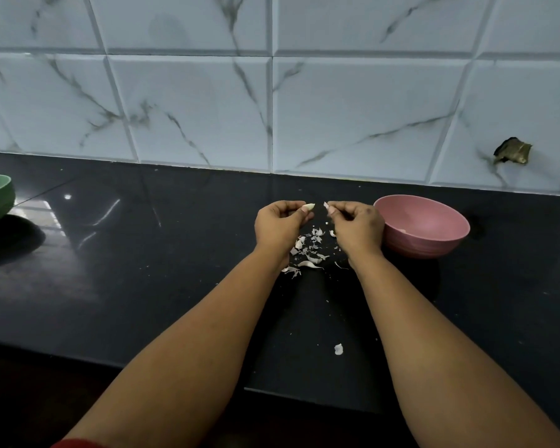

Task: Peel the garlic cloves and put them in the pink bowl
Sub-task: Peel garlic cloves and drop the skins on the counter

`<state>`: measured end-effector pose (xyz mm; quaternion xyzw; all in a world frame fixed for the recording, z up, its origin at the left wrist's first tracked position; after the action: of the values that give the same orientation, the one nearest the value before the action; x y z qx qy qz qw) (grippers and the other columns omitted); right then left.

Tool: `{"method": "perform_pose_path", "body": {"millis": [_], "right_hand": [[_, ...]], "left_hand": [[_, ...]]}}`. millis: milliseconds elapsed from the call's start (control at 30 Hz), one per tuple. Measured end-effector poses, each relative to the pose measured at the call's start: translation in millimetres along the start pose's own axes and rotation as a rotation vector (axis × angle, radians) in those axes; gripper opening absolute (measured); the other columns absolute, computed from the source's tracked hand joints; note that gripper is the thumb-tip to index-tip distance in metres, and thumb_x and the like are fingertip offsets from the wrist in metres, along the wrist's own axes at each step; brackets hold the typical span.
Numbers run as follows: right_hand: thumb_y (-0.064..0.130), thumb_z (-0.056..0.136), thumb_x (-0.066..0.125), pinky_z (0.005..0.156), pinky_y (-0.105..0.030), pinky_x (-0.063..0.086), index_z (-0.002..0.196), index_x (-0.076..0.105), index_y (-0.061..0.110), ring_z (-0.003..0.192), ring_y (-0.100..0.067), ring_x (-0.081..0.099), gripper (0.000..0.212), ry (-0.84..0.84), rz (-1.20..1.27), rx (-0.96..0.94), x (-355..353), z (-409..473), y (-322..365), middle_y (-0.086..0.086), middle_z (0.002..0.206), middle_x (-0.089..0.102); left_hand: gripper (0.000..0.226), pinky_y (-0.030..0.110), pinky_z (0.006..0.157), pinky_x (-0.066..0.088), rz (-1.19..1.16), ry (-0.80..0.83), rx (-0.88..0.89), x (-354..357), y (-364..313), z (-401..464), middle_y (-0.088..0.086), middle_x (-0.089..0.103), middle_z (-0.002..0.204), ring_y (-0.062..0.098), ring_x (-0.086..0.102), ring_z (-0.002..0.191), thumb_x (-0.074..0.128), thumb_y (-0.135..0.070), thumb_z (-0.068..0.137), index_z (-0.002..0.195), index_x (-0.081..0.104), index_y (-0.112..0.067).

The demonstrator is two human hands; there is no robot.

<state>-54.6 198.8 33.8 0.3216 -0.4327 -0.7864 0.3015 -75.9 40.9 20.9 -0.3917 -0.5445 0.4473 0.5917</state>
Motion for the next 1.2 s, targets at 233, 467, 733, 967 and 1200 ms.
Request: {"method": "perform_pose_path", "body": {"millis": [233,467,733,967,1200], "right_hand": [[0.019,0.065,0.077,0.063,-0.035,0.057,0.059,0.071,0.022,0.057,-0.013,0.063,0.01,0.054,0.008,0.074,3,-4,0,0.005,0.06,0.069],[0.004,0.07,0.051,0.059,-0.028,0.043,0.05,0.064,0.031,0.058,-0.012,0.054,0.036,0.024,0.062,0.071,1,-2,2,0.008,0.066,0.064],[0.04,0.087,0.056,0.076,-0.041,0.057,0.073,0.07,0.03,0.075,-0.014,0.069,0.023,0.1,0.192,0.123,7,-3,-1,0.006,0.074,0.072],[0.011,0.081,0.077,0.079,-0.025,0.057,0.081,0.073,0.022,0.079,-0.011,0.07,0.011,0.254,0.26,0.008,14,-13,11,0.0,0.081,0.074],[0.004,0.082,0.074,0.063,-0.02,0.054,0.076,0.068,0.012,0.06,-0.008,0.065,0.012,0.273,0.352,0.141,14,-12,7,-0.005,0.069,0.071]], "left_hand": [[0.009,0.027,0.084,0.058,0.093,0.022,0.069,-1,-6,-2,0.014,0.074,0.092,0.02,0.074,0.09,0.071,-0.001,0.087,0.091,0.071,-0.009],[0.013,0.02,0.078,0.057,0.223,0.052,0.159,1,-10,-3,0.005,0.076,0.089,0.01,0.072,0.084,0.071,-0.003,0.086,0.093,0.073,-0.014],[0.015,0.025,0.082,0.058,0.259,0.061,0.16,1,-8,-1,0.006,0.075,0.089,0.015,0.073,0.087,0.066,-0.003,0.091,0.094,0.073,-0.017],[0.011,0.021,0.078,0.057,0.291,0.075,0.167,0,-8,0,0.005,0.075,0.091,0.012,0.073,0.087,0.067,-0.006,0.091,0.1,0.073,-0.009],[0.012,0.032,0.086,0.058,0.296,0.117,0.196,1,-9,-1,0.001,0.075,0.088,0.013,0.073,0.086,0.067,-0.008,0.091,0.09,0.073,-0.018]]}}
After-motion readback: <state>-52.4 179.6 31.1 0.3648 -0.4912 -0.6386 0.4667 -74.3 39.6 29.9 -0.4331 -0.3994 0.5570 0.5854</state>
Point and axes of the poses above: each hand's wrist, its own z-axis towards the middle knuckle, its own x-axis out of the palm, y = z × x, the point moved 6 cm from there along z, towards the middle knuckle
